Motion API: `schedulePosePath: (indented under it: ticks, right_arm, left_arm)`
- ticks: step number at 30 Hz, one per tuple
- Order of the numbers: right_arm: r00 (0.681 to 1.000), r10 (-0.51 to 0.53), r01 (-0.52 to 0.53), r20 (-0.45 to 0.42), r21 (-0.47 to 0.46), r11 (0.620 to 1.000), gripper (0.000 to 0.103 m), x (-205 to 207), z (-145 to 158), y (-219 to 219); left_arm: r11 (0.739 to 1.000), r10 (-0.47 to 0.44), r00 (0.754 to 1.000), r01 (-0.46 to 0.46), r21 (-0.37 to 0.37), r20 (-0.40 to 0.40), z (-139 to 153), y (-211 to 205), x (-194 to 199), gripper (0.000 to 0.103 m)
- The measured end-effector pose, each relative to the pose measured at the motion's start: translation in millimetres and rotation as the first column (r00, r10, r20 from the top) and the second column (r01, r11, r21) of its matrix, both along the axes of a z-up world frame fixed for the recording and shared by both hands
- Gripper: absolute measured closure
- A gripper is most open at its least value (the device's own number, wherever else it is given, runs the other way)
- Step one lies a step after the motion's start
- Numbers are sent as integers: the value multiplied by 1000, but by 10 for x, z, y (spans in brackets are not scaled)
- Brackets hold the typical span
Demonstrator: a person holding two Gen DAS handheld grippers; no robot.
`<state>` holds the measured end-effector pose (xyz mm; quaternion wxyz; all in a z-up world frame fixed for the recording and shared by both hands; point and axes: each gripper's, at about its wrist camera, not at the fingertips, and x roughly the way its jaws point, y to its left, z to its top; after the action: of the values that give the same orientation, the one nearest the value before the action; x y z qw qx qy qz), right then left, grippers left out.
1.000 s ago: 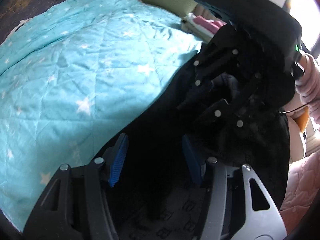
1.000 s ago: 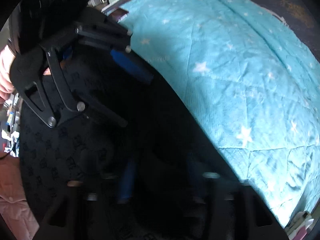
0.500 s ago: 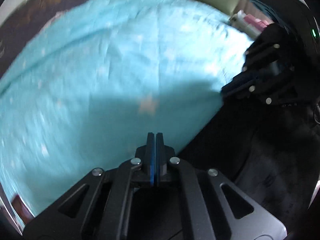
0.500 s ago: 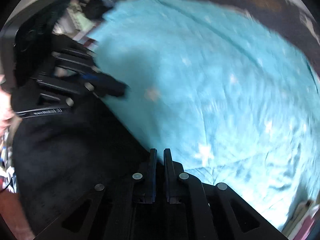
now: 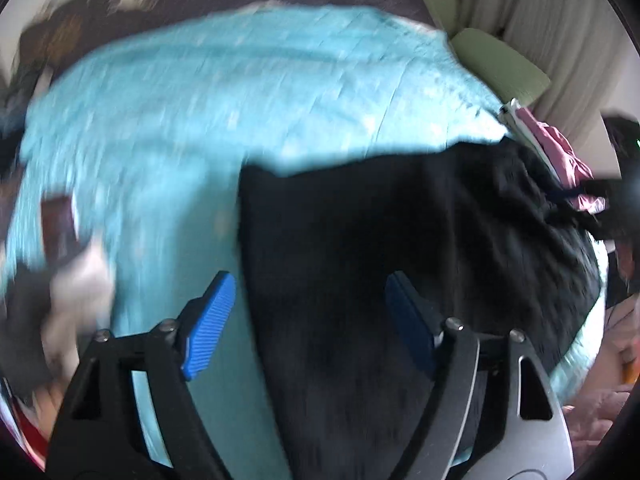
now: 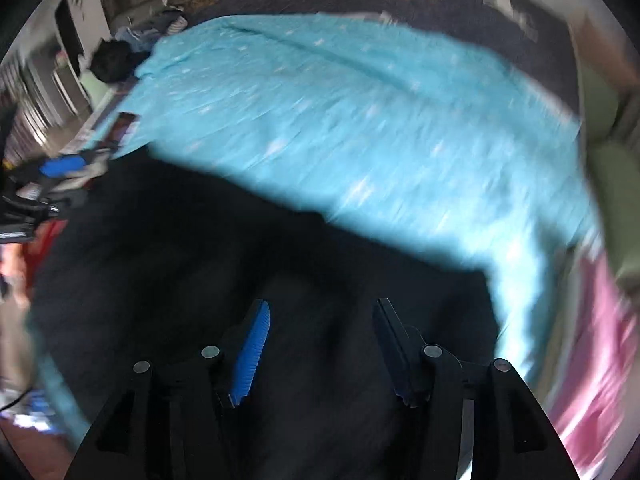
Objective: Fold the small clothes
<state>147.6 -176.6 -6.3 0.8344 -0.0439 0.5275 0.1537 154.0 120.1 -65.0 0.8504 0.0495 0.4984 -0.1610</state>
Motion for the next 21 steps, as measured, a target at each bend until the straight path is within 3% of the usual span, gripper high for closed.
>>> schedulePosePath:
  ticks: [2,4,5,7,9,18,20,21]
  right_arm:
    - [997,-5,15,-79,135,991,48,-290,-96,20]
    - [992,-25,47,-121,178,983,47,-536,-179,96]
    - [993,-46,61,-109,146,987,44,-641,-220,152]
    - [995,-95,95,-6,9,995,38,-777,-245,280]
    - [988,-143,149,63,-109,983,34,-777,-355,385]
    - [968,-217,235,127,-149,960,27,-779,-415,479]
    - [968,-216,234,128,-146,961,26,-772,-415,473]
    - [968,-217,234,127,-141,962,26,-807,-435,481]
  left_arm:
    - [998,65,994,-67,-20,-85,-158,203,-185,23]
    - [993,89,989,-97,-61,-114,-256,306,-267,23]
    - [989,109,985,-121,-85,-132,-321,360,-310,23]
    - [979,136,978,-157,-131,-155,-406,395,-328,22]
    - [969,135,976,-166,-182,-173,-485,394,-321,21]
    - [938,120,953,-201,-283,-279,-745,404,-189,10]
    - [938,98,957,-180,-297,-272,-753,360,-180,10]
    - [938,90,959,-172,-301,-268,-747,330,-167,17]
